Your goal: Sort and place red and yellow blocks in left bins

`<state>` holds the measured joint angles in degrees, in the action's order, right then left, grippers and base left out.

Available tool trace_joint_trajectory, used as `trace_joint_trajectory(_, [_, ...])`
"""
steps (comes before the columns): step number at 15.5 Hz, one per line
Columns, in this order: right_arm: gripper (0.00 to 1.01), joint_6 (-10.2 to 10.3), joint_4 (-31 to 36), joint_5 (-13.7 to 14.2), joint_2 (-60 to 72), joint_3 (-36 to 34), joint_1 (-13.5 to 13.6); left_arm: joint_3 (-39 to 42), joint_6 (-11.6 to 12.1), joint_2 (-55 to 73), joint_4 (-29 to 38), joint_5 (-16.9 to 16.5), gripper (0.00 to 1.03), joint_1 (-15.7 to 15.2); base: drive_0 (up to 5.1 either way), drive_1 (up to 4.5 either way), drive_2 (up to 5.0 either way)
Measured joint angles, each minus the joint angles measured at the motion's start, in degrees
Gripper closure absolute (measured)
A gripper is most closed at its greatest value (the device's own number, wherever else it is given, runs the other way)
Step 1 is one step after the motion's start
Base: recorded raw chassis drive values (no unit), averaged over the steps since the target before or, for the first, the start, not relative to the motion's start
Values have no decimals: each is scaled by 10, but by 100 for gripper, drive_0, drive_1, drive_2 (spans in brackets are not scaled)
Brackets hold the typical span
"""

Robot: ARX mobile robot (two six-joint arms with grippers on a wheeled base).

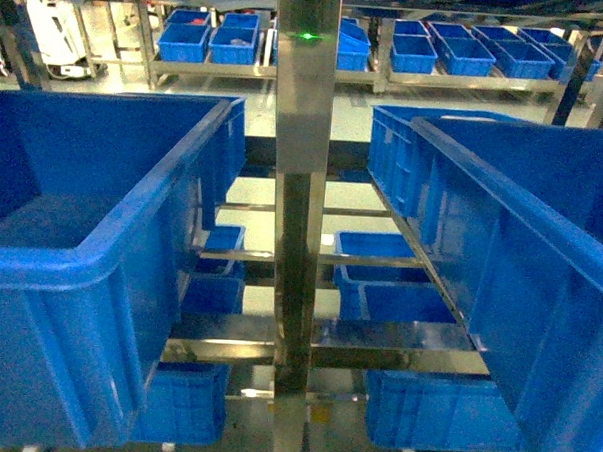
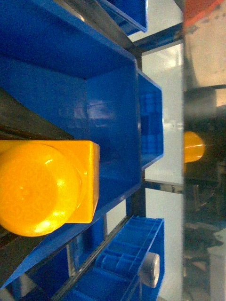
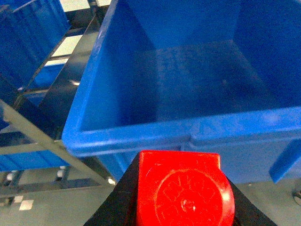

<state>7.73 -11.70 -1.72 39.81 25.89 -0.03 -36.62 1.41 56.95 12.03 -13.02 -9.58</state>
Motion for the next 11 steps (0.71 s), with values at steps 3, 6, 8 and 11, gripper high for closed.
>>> trace_joint_trajectory(3, [74, 0, 4, 0, 2, 0, 0, -1, 0, 5, 2, -1, 76, 0, 0, 0, 0])
trace_joint_trajectory(6, [74, 14, 53, 5, 78, 40, -16, -1, 0, 3, 0, 0, 76, 0, 0, 0, 0])
trace_joint_trajectory(8, [74, 32, 86, 1, 210, 144, -23, -1, 0, 2, 0, 0, 76, 0, 0, 0, 0])
trace_joint_trajectory(11, [74, 72, 75, -65, 402, 265, -35, -1, 0, 2, 0, 0, 76, 0, 0, 0, 0])
